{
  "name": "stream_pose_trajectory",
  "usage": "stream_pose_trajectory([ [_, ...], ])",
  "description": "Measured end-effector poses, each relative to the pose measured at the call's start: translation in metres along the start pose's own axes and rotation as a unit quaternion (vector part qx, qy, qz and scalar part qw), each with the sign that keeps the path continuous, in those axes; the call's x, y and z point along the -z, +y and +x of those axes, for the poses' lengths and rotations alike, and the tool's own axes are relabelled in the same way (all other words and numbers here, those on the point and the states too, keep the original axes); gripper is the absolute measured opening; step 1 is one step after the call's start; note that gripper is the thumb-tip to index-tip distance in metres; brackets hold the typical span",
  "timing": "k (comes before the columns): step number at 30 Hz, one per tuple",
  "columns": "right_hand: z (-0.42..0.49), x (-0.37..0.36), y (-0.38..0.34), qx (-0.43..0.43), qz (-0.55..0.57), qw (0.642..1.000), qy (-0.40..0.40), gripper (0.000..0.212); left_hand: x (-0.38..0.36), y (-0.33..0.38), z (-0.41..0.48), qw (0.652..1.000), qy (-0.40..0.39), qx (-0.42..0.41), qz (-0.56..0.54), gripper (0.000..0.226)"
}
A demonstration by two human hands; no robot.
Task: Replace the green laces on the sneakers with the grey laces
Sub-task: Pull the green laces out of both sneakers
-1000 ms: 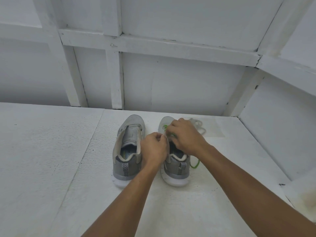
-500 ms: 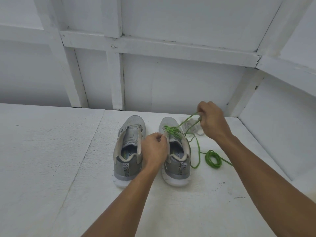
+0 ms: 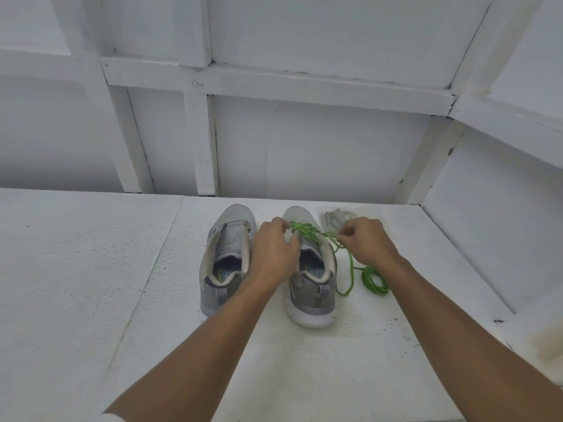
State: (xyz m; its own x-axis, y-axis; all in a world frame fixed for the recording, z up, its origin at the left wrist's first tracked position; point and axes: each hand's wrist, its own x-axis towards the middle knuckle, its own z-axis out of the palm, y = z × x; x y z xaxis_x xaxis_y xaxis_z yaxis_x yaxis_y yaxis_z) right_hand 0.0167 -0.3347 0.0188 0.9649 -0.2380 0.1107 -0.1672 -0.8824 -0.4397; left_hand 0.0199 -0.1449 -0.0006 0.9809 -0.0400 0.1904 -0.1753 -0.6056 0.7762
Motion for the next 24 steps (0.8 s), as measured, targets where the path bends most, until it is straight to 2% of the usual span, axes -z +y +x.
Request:
stream_pose_trajectory([
  [2,-0.007,0.0,-0.003,-0.006,-0.016,1.0,-0.016,0.02,0.004,0.005,0.007,0.995,-0.025,-0.068,0.062,0.031],
  [4,-0.015,0.005,-0.01,0.002,0.025,0.999,0.032,0.024,0.008,0.012,0.014,0.981,-0.065,-0.139,0.123,0.033],
  [6,-0.025,0.008,-0.018,0.011,0.082,0.994,0.073,0.017,0.01,0.017,0.023,0.957,-0.097,-0.203,0.181,0.031],
  [8,-0.037,0.006,-0.025,0.002,0.114,0.992,0.059,0.011,0.009,0.021,0.03,0.933,-0.114,-0.248,0.233,0.027],
  [11,-0.048,-0.006,-0.026,-0.033,0.1,0.994,0.018,0.022,0.005,0.024,0.038,0.908,-0.126,-0.278,0.286,0.027],
  [14,-0.05,-0.015,-0.024,-0.062,0.101,0.992,0.03,0.028,0.004,0.023,0.039,0.89,-0.149,-0.289,0.321,0.03],
  [17,-0.052,-0.02,-0.024,-0.061,0.114,0.99,0.046,0.028,0.005,0.022,0.038,0.894,-0.154,-0.288,0.305,0.026],
  [20,-0.054,-0.021,-0.025,-0.07,0.13,0.987,0.059,0.028,0.014,0.021,0.042,0.923,-0.076,-0.266,0.267,0.024],
  [22,-0.054,-0.023,-0.025,-0.079,0.14,0.985,0.064,0.03,0.025,0.018,0.049,0.947,-0.007,-0.209,0.245,0.017],
  [24,-0.053,-0.025,-0.025,-0.083,0.144,0.984,0.064,0.032,0.033,0.013,0.052,0.959,0.022,-0.142,0.243,0.015],
])
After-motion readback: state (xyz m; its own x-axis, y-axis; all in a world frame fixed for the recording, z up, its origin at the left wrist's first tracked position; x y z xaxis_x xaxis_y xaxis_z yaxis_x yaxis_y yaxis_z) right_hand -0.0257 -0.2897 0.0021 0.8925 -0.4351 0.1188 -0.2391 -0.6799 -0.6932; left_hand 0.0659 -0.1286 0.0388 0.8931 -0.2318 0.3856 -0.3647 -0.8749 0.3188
